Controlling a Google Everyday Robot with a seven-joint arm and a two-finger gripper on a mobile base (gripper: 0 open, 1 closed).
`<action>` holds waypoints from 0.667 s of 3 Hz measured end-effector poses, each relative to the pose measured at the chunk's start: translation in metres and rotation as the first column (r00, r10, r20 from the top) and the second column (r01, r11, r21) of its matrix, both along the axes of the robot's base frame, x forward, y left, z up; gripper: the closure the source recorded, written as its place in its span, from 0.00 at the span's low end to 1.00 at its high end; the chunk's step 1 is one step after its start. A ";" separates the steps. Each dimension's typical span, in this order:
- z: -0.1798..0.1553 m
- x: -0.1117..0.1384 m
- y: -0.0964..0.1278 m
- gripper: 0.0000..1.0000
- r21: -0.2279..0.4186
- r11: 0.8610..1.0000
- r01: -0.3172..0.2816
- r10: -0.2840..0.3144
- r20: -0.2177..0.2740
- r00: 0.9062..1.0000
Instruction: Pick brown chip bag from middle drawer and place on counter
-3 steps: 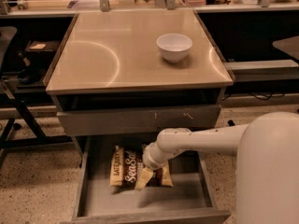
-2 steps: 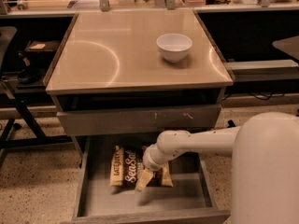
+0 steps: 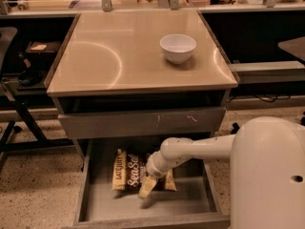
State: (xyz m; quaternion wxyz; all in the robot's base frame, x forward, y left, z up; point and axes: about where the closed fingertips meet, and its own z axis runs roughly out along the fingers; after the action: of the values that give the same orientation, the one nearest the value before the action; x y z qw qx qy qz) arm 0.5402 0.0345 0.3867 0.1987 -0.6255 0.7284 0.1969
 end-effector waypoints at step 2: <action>-0.001 0.000 0.000 0.41 0.000 1.000 0.000 0.000 -0.001 1.000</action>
Offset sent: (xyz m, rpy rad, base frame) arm -0.0003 0.0001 -0.0005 0.0002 0.0010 0.0000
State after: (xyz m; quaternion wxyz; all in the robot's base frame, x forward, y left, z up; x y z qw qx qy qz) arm 0.5399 0.0347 0.3861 0.1984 -0.6254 0.7284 0.1973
